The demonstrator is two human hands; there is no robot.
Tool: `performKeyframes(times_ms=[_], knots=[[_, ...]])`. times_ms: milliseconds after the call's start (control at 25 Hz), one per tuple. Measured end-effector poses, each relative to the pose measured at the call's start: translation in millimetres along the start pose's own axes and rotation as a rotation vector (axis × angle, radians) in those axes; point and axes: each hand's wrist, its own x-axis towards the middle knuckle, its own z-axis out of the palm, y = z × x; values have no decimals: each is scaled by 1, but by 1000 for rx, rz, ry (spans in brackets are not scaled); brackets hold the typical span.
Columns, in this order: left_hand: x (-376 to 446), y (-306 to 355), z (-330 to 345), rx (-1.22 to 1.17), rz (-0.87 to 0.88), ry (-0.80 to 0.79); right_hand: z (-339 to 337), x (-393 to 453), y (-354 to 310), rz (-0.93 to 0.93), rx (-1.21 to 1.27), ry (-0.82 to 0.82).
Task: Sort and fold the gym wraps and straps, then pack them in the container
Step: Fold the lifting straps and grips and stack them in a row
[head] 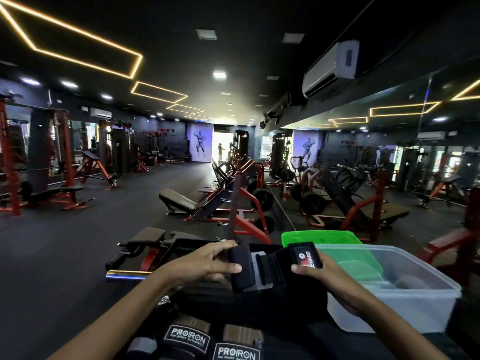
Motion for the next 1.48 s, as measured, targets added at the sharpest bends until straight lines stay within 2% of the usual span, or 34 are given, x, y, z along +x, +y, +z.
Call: performKeyframes(times_ms=[120, 200, 280, 320, 400, 520, 640, 800, 920, 1040, 1200, 1240, 1280, 1360, 1400, 1480], knots=[[11, 12, 25, -50, -47, -48, -17, -25, 0, 43, 70, 103], [21, 13, 42, -213, -119, -44, -27, -41, -3, 43, 132, 149], [23, 16, 66, -361, -192, -13, -36, -58, -9, 50, 175, 133], [24, 14, 78, -356, -201, 24, -42, -66, -12, 57, 165, 111], [21, 15, 99, -234, -209, 109, -53, -79, -17, 73, 112, 43], [19, 17, 126, -137, -265, 236, -81, -109, -18, 135, 37, -150], [22, 19, 158, 10, -371, 231, -109, -139, -10, 176, -77, -227], [32, 14, 204, 448, -496, 240, -118, -175, -5, 222, -214, -269], [42, -3, 224, 658, -418, 201, -108, -201, 6, 263, -204, -263], [52, -32, 228, 577, -236, 90, -91, -218, 21, 332, 76, -250], [62, -49, 235, 528, -159, 31, -80, -227, 28, 246, 67, -311], [64, -52, 237, 550, -149, 22, -82, -227, 30, 179, 9, -272], [65, -54, 237, 583, -143, 23, -86, -226, 33, 91, -81, -150], [57, -51, 241, 627, -107, 76, -101, -223, 40, -61, -271, 184], [46, -47, 244, 596, -67, 147, -108, -224, 43, -81, -300, 293], [14, -38, 258, 407, 46, 373, -113, -232, 51, -63, -250, 361]])
